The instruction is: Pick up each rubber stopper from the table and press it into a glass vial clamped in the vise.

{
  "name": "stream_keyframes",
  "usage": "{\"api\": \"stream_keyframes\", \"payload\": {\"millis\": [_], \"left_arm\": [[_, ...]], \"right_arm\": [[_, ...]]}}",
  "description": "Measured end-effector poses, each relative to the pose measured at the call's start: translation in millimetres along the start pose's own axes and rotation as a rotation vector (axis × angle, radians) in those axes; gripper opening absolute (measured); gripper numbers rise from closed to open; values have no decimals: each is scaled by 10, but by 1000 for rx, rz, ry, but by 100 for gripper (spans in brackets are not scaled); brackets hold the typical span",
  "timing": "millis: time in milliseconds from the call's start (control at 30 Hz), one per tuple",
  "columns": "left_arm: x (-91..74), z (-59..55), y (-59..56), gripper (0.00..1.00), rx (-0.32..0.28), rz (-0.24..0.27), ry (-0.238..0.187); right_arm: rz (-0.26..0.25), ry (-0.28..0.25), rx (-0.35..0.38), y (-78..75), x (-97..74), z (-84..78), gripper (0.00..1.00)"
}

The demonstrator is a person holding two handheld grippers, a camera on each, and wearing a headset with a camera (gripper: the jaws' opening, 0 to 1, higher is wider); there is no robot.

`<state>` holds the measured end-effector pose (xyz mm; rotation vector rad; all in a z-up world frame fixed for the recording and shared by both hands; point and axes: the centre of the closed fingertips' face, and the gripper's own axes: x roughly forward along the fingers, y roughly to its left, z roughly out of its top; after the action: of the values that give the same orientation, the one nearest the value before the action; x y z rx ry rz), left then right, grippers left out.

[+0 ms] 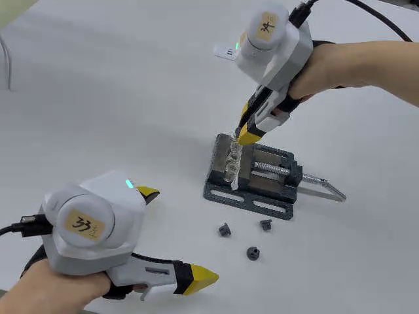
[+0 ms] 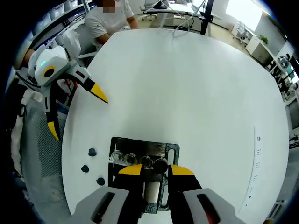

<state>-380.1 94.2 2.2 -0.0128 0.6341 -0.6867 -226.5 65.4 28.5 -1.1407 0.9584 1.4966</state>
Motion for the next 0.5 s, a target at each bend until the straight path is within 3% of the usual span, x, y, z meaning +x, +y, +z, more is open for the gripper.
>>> {"api": "stream_keyframes", "payload": {"millis": [167, 300, 500], "left_arm": [[-3, -9, -5, 93, 0, -1, 1], [-8, 0, 12, 92, 0, 2, -3], [-4, 7, 14, 93, 1, 0, -4]], "right_arm": [[-11, -8, -13, -91, -87, -10, 14], [0, -30, -16, -24, -169, 54, 7], [-6, -32, -32, -45, -135, 63, 4]]}}
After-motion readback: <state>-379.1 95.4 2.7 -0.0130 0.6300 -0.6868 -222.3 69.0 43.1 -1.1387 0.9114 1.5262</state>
